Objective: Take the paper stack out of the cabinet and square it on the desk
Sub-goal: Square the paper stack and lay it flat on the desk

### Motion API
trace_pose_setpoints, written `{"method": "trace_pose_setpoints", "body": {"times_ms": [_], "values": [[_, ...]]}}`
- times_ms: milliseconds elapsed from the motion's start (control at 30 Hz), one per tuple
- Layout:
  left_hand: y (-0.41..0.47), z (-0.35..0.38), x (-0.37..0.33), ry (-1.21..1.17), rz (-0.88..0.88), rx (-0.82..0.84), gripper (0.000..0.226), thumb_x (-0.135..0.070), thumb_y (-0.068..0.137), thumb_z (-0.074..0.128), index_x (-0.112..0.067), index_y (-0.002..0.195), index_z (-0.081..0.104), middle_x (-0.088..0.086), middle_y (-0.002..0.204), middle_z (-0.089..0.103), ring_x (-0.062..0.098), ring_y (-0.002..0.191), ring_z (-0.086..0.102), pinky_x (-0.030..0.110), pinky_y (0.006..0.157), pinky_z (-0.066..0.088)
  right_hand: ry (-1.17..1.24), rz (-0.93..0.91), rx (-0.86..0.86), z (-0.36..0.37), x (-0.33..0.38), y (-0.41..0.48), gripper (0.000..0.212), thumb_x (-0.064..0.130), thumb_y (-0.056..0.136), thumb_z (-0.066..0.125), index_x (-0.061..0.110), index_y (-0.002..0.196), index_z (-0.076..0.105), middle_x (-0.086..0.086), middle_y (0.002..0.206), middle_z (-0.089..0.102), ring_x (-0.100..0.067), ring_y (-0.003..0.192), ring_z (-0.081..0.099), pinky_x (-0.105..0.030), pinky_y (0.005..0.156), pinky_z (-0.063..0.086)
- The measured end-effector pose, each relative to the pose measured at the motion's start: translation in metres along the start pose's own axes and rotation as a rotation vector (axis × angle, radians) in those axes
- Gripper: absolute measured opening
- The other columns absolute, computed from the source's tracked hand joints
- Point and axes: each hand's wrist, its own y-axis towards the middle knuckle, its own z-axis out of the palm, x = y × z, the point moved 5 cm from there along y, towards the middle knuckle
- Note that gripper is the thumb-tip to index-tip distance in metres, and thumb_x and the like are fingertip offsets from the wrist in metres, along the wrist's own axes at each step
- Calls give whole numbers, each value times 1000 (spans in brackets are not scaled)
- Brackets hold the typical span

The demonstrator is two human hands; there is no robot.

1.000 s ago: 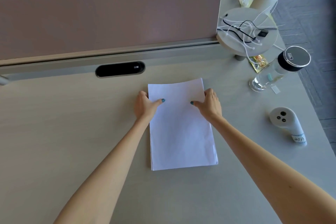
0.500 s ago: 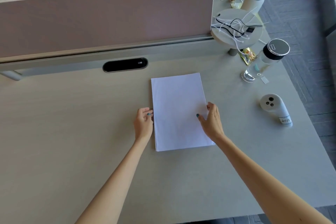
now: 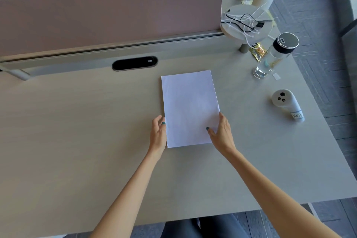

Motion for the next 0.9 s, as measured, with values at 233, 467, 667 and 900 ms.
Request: {"method": "trace_pose_setpoints", "body": {"times_ms": [233,467,667,900], "values": [[-4,3,-3,2,18,33,51,-17,94,39,-16,145,33,-1,144,45,13,125,47,30,104,38,-42,-7,15,1,-2,1,72,15,92,51,5,151,11,-11,159,18,-26,148,16,-40,120,19],[7,3,-23,268,221,-88,43,-3,91,36,-14,131,51,-8,126,55,7,113,54,27,93,40,-190,-176,-66,-7,17,13,62,14,92,50,4,147,22,-11,156,28,-26,144,25,-36,117,27],[29,41,-46,983,672,-92,51,-13,97,38,-12,148,37,6,163,23,22,151,19,38,119,18,-337,-386,-93,0,47,45,54,15,94,46,6,145,31,-9,155,31,-25,143,31,-37,114,33],[63,71,-31,1313,764,-4,56,-29,101,18,-12,155,23,9,164,15,26,152,16,47,122,18,-590,-591,-89,21,47,80,60,34,98,33,11,151,22,-7,162,17,-22,150,15,-37,122,14]]}}
